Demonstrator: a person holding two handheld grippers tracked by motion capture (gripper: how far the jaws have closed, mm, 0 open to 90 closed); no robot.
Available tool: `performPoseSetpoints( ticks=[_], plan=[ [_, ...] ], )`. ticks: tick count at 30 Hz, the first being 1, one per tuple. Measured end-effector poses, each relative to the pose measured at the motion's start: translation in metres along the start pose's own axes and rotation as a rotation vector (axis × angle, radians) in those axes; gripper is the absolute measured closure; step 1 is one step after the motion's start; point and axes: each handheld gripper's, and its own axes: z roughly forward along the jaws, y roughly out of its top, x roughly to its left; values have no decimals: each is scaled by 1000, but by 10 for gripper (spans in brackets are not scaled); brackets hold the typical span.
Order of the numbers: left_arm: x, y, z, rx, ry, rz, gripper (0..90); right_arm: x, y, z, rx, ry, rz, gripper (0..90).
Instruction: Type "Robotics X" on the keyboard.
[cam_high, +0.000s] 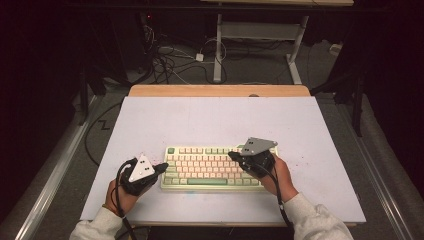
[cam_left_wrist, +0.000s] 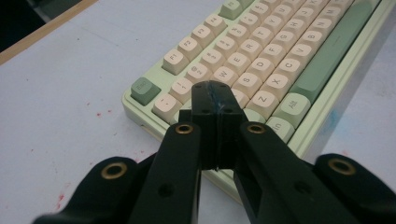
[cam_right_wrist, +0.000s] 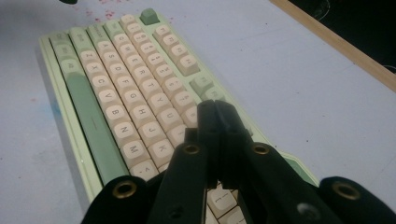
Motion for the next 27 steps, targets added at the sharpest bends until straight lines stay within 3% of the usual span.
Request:
performPoseSetpoints(
  ticks=[27],
  plan=[
    [-7, 3, 4, 1, -26, 13, 878, 15, 0, -11, -43, 38, -25, 900]
  ],
)
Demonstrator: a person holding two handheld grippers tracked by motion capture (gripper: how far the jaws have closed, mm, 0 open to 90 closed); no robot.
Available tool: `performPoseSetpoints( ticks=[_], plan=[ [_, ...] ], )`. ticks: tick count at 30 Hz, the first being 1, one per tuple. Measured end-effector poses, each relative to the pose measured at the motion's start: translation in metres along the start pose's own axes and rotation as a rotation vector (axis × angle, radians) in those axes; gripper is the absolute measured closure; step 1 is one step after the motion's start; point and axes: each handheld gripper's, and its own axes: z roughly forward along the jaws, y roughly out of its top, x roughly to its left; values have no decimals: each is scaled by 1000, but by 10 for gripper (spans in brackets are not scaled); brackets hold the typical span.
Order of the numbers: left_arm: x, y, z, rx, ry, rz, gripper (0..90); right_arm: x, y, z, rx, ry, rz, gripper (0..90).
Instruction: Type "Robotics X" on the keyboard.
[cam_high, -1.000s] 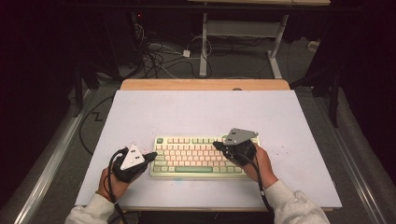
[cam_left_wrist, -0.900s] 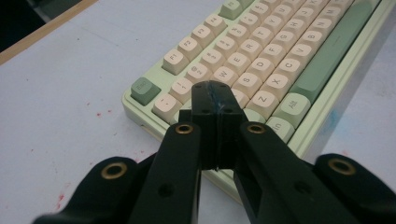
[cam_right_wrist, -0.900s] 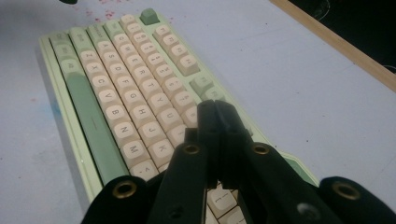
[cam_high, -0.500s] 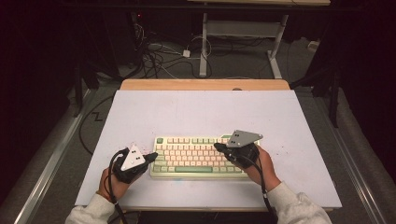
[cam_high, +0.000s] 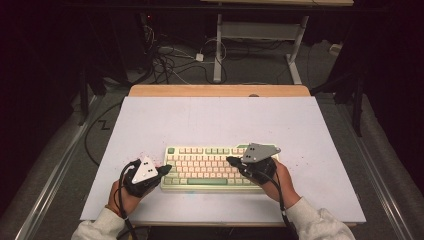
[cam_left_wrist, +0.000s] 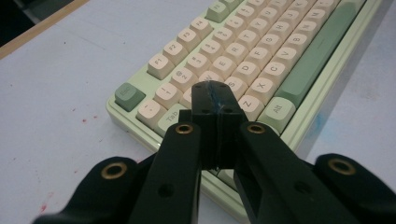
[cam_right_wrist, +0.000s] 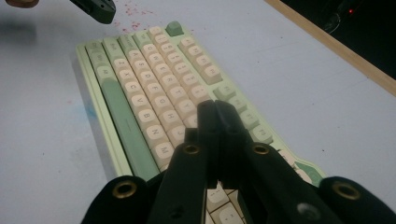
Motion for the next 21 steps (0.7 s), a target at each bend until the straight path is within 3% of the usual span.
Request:
performPoseSetpoints(
  ticks=[14, 21],
  plan=[
    [1, -1, -1, -3, 1, -4, 878, 14, -2, 19, 36, 39, -24, 900],
    [-3, 3, 2, -10, -24, 0, 878, 15, -3, 19, 40, 39, -32, 900]
  ],
)
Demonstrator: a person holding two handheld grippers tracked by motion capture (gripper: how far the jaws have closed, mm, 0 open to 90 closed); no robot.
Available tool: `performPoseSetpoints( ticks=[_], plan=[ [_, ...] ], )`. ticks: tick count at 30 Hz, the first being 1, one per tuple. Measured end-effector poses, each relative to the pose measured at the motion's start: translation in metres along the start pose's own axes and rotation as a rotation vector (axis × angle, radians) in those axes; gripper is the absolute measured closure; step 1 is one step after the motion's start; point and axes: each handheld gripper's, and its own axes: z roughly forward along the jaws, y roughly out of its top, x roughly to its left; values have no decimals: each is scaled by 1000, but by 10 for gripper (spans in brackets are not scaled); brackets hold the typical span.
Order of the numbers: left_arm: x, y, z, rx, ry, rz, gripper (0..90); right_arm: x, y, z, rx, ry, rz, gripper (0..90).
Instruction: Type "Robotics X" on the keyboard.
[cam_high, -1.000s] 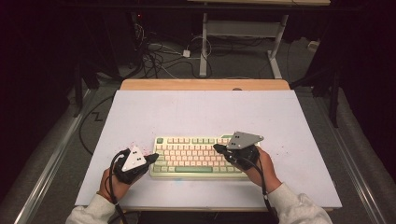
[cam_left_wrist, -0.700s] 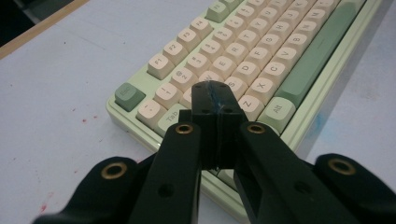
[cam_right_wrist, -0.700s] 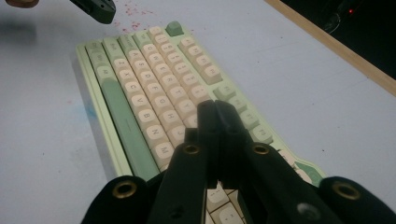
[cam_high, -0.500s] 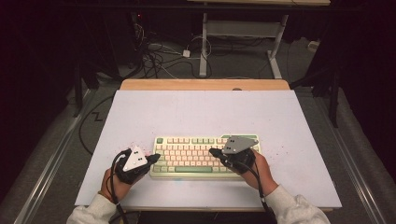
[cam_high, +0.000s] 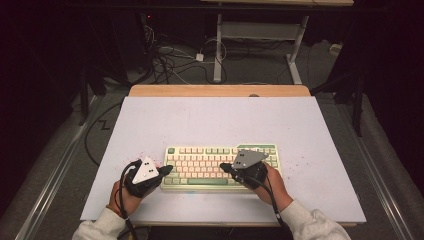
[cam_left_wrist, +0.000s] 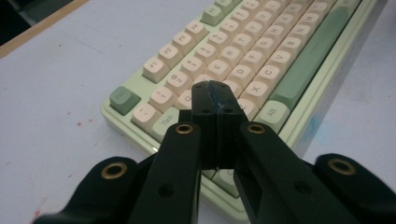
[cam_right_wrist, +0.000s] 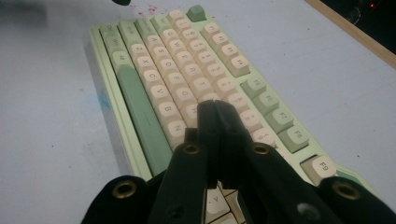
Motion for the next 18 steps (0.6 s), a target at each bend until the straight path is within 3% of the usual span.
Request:
performPoseSetpoints(
  ticks=[9, 18],
  plan=[
    [-19, 22, 20, 3, -68, 68, 878, -2, 1, -6, -11, -9, 1, 900],
    [-27, 37, 34, 7, -107, 91, 879, -5, 0, -11, -21, -21, 6, 900]
  ],
)
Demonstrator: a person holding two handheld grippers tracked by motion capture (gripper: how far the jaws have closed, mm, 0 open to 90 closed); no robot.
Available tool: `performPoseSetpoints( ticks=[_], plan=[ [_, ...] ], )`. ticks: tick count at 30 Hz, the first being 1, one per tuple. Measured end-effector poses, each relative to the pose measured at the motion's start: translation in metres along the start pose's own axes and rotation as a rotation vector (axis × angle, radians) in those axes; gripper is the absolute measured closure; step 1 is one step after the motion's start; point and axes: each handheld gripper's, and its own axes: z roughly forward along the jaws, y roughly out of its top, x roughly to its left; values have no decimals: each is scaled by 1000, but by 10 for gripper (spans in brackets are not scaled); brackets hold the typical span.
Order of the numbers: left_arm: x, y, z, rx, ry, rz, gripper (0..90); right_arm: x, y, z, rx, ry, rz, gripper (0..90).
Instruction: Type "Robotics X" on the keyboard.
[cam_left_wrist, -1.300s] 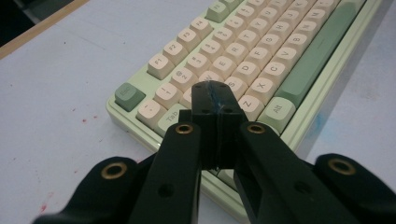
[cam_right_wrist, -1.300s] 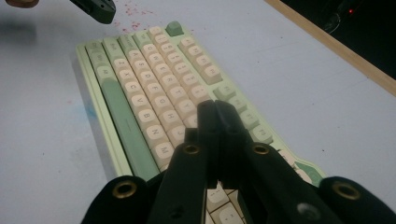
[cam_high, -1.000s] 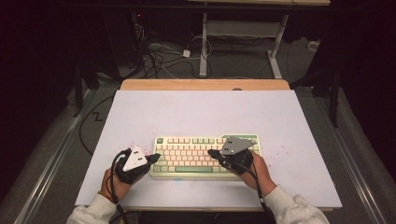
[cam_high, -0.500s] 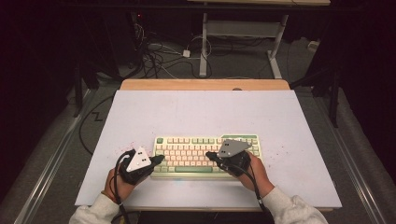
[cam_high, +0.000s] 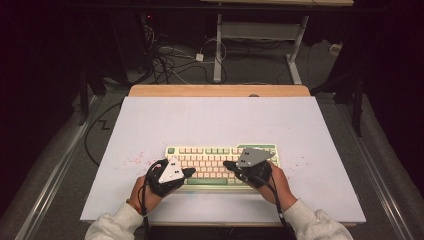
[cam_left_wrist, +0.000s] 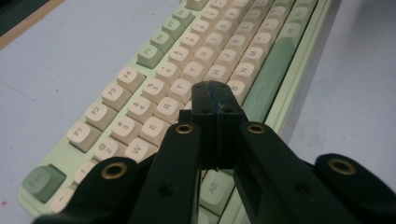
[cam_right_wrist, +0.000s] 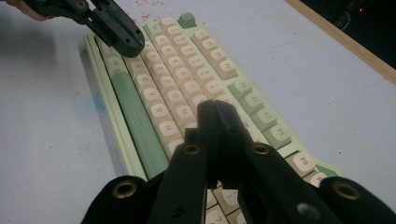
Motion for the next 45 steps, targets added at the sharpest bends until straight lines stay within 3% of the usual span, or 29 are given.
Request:
performPoseSetpoints(
  ticks=[18, 41, 45],
  plan=[
    [-9, 19, 28, 41, -70, 46, 878, -3, -1, -6, -3, -10, 6, 900],
    [-8, 23, 45, 102, -77, 63, 878, -8, -3, -9, 1, -16, 9, 900],
    [-6, 24, 47, 131, -70, 59, 879, -9, -4, -8, 5, -12, 10, 900]
  ],
)
